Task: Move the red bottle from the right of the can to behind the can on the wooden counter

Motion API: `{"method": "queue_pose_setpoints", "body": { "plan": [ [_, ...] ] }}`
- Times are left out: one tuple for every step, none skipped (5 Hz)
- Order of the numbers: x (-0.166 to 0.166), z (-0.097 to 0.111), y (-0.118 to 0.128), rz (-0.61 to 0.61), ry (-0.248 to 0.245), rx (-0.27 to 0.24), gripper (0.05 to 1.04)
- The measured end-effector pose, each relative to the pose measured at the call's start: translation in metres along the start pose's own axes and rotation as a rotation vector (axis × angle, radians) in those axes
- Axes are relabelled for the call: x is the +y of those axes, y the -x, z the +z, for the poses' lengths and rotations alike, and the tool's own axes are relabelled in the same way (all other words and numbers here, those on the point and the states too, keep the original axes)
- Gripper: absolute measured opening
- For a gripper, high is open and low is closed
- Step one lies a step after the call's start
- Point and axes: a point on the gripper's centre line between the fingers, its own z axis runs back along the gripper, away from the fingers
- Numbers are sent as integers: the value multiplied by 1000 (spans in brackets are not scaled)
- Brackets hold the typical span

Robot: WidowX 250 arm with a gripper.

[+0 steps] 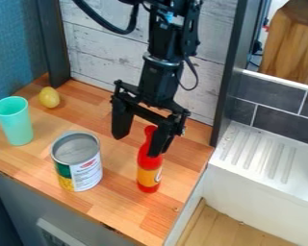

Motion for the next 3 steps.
{"method": "queue_pose_setpoints", "body": {
  "plan": [
    [-1,0,-2,5,1,-11,693],
    [-4,0,-4,0,22,-26,443],
    [-4,-2,4,1,29,-13,345]
  ]
}}
